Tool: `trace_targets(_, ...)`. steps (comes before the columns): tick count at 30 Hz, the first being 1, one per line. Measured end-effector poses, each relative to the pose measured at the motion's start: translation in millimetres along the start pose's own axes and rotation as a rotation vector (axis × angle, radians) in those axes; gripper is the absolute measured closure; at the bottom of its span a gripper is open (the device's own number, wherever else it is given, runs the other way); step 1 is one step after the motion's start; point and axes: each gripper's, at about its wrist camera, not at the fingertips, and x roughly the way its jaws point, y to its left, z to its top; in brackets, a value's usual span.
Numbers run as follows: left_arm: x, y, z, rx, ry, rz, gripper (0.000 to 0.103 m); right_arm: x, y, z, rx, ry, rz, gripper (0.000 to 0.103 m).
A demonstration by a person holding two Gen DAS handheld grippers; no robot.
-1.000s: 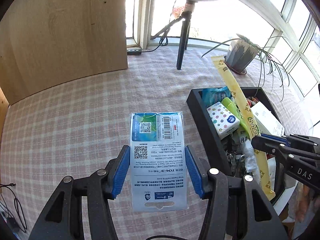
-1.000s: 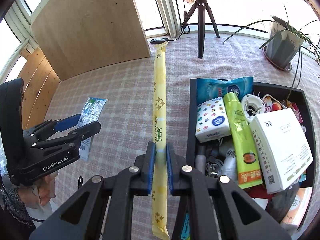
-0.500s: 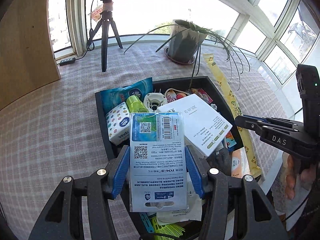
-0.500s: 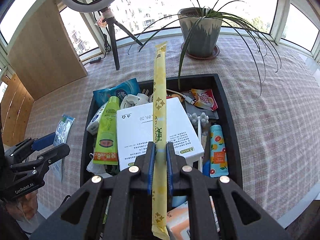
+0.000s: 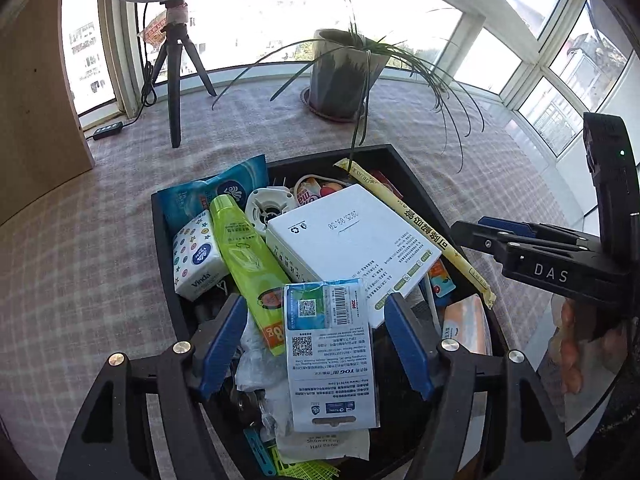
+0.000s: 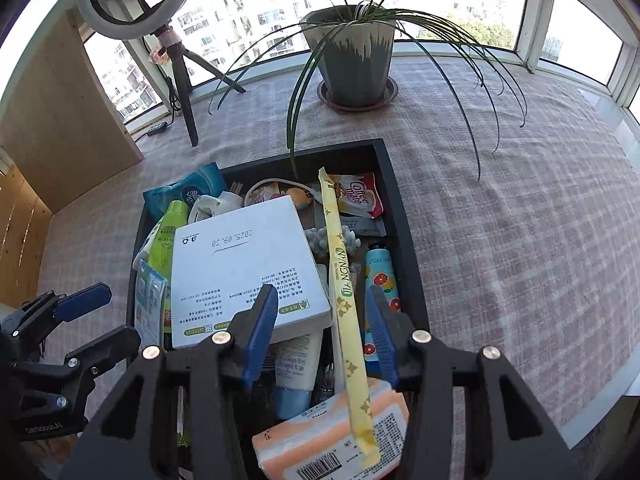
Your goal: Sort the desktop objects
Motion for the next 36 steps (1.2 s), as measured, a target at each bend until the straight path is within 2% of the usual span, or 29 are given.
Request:
trace_targets(7, -6.8, 16.5, -4.2, 0.006, -0.017, 0.052, 0.034, -4.3, 8.6, -1.6, 0.012, -0.002, 0.008, 0.055)
trace_targets(15, -22.8, 54.7, -15.9, -0.038, -0.035, 0.084, 0.034, -12.0, 45.0, -15.6, -0.003, -0.019, 0.002, 0.054)
trace_targets(22, -51.0, 97.3, -32.6, -0.061, -0.081, 0.137, 0.034, -22.3, 99.6, -31.2, -0.042, -0.045, 0.022, 0.054)
trace_targets(27, -72.1, 134.6, -51.8, -0.091, -0.117, 0.173, 0.028, -28.3, 147.2, -43.5, -0.069, -0.071, 0.035, 0.053)
trace_targets(31, -86.5, 164.2, -72.1, -0.105, -0.128, 0.22, 0.028, -30.2, 189.9, -55.6, -0.099, -0.098, 0.021, 0.047)
trace_targets(36, -101.6, 207.3, -98.3, -0.156, -0.125, 0.264, 0.028, -23.5, 241.7, -69.9, -0.11, -0.104, 0.049, 0.041)
